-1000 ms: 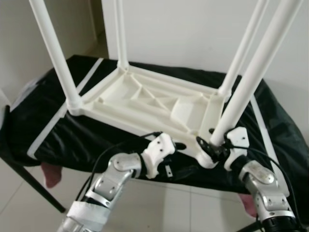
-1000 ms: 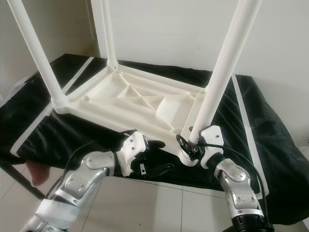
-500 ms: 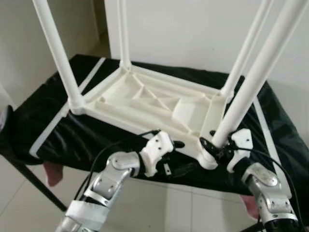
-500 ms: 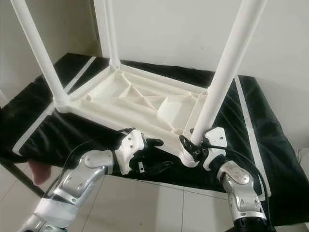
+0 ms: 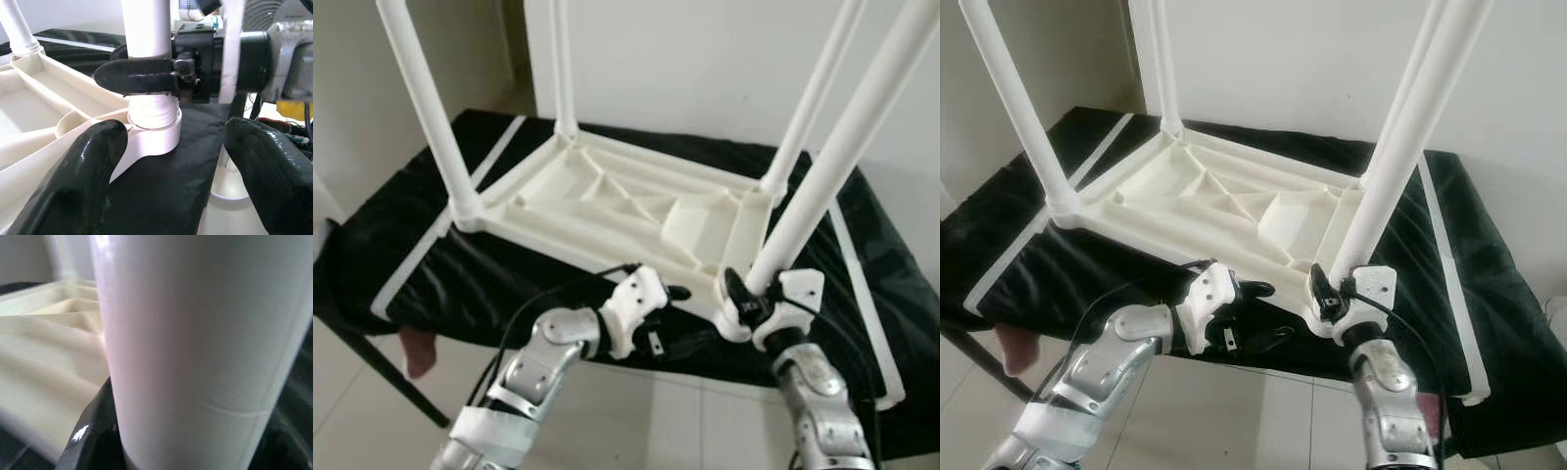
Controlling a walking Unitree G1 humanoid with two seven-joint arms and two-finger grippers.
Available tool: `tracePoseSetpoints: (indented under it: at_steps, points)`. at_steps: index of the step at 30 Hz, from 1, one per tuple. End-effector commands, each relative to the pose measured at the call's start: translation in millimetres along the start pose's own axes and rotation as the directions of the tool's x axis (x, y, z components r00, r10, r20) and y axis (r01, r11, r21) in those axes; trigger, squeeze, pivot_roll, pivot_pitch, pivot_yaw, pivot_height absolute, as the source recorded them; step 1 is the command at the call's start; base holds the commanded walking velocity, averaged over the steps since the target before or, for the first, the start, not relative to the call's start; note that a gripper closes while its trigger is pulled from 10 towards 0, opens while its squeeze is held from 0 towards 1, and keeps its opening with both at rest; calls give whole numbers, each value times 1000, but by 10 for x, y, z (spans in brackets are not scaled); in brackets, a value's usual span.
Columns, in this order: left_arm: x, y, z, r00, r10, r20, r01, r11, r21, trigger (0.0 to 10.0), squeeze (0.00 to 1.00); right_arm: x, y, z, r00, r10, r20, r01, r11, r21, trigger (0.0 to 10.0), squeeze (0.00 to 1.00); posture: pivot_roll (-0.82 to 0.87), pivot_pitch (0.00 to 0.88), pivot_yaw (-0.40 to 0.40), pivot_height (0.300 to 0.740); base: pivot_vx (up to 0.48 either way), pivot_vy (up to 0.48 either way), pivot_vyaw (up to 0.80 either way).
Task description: Building children table
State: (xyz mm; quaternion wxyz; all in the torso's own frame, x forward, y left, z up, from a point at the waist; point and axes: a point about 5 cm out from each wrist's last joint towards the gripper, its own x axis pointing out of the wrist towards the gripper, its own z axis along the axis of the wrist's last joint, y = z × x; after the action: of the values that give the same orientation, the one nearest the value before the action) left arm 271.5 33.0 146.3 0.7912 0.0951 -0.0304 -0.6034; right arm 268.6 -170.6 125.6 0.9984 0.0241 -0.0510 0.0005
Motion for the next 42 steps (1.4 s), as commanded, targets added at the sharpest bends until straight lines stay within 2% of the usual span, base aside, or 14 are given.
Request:
tracePoseSetpoints:
  at_steps: [1,4,6,10,19,20,21,22,27,33,37,39,40,42]
  points:
    - [0,18,-9,1000,13,-9,-14,1000,-7,10000,0,-8,-79,-23,996,-90,-23,90,996,6,10000,0,-28,0,-21,740,0,0,0]
    - [-11,-3,-11,1000,14,-9,-14,1000,-7,10000,0,-40,-25,-114,963,-261,-70,264,964,34,10000,0,-12,0,-29,740,0,0,0]
    - [-19,-17,-14,1000,13,-9,-13,1000,-9,10000,0,-54,21,-128,957,-279,-78,284,958,49,10000,0,-11,0,-31,740,0,0,0]
    - [-30,-32,-26,1000,10,-13,-10,1000,-14,10000,0,-67,70,-117,958,-276,-75,281,958,59,10000,0,-14,0,-30,740,0,0,0]
    - [-28,-51,-32,1000,6,-16,-6,1000,-16,10000,0,-98,34,-82,956,-283,-78,287,957,41,10000,0,-19,0,-32,740,0,0,0]
    - [-23,-61,-32,1000,4,-15,-4,1000,-18,10000,0,-95,28,-73,958,-277,-72,280,960,29,10000,47,-20,0,-30,740,0,0,0]
    - [-23,-61,-32,1000,4,-15,-4,1000,-18,10000,0,-95,28,-73,958,-277,-72,280,960,29,10000,47,-20,0,-30,740,0,0,0]
    - [-22,-69,-34,1000,2,-15,-2,1000,-17,10000,0,-92,17,-63,960,-272,-64,273,962,16,10000,1000,-20,0,-28,740,0,0,0]
    - [-25,-82,-34,1000,-1,-16,1,1000,-19,10000,0,-94,0,-35,967,-249,-50,250,968,13,10000,1000,-18,0,-28,740,0,0,0]
    - [-24,-86,-30,1000,2,-15,-3,1000,-20,10000,0,-142,-50,45,990,-141,-15,141,990,15,10000,1000,-24,0,-31,740,0,0,0]
    - [-8,-96,-33,1000,-2,-13,1,1000,-26,10000,0,-160,-136,66,1000,-3,-21,3,1000,-12,10000,1000,-35,0,-27,740,0,0,0]
    - [-8,-96,-33,1000,-2,-13,1,1000,-26,10000,0,-160,-136,66,1000,-3,-21,3,1000,-12,10000,1000,-35,0,-27,740,0,0,0]
    - [-4,-98,-34,1000,-4,-13,4,1000,-27,10000,0,-150,-171,78,999,43,-21,-44,999,-24,10000,867,-36,0,-27,740,0,0,0]
    - [-4,-98,-34,1000,-4,-13,4,1000,-27,10000,0,-150,-171,78,999,43,-21,-44,999,-24,10000,867,-36,0,-27,740,0,0,0]
